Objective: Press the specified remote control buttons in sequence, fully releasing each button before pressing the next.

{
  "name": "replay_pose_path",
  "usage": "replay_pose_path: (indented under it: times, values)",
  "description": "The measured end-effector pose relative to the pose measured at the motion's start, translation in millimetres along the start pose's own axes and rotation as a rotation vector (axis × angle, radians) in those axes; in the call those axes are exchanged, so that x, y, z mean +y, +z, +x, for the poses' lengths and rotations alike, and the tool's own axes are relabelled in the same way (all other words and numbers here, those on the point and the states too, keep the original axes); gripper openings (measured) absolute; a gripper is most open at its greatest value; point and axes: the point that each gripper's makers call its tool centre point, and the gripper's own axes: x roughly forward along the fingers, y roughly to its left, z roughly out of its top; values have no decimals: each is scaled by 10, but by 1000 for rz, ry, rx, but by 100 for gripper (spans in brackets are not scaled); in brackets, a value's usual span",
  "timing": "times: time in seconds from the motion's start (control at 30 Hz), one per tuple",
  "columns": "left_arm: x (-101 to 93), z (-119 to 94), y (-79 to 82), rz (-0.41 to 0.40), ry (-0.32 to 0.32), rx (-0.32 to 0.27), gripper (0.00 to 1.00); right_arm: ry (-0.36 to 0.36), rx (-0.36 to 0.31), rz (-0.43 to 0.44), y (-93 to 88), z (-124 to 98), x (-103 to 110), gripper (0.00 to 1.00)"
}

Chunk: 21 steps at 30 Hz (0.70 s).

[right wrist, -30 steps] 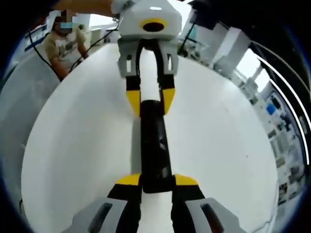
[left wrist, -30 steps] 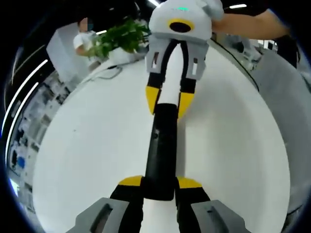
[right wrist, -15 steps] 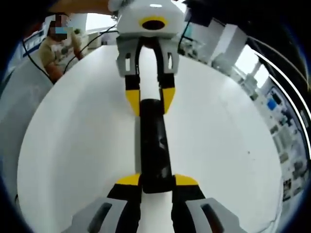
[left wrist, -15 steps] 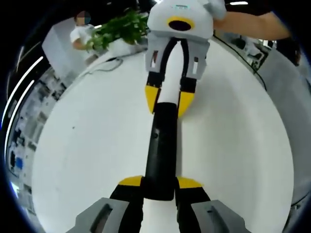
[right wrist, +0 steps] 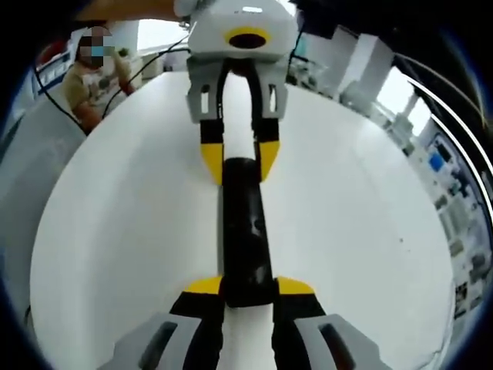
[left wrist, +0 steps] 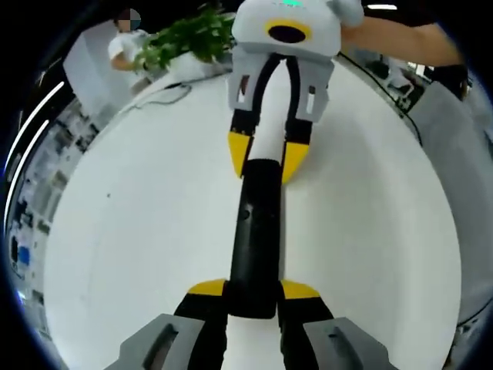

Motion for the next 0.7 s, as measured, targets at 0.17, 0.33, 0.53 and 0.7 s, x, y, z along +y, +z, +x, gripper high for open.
replay_pose_path:
  times: [0.17, 0.33, 0.53, 0.7]
  values:
    - [-2, 7, -7, -14, -13, -6, 23, 9, -5, 11, -2, 4, -8, 20]
    - [-1, 14, -12, -23, -30, -11, 23, 24, -6, 23, -7, 11, -14, 21]
    - [11, 23, -25, -60, -65, -16, 24, 49, 8, 33, -9, 23, -13, 21]
    - [2, 21, -28, -57, -71, -17, 24, 58, 5, 32, -10, 25, -7, 21]
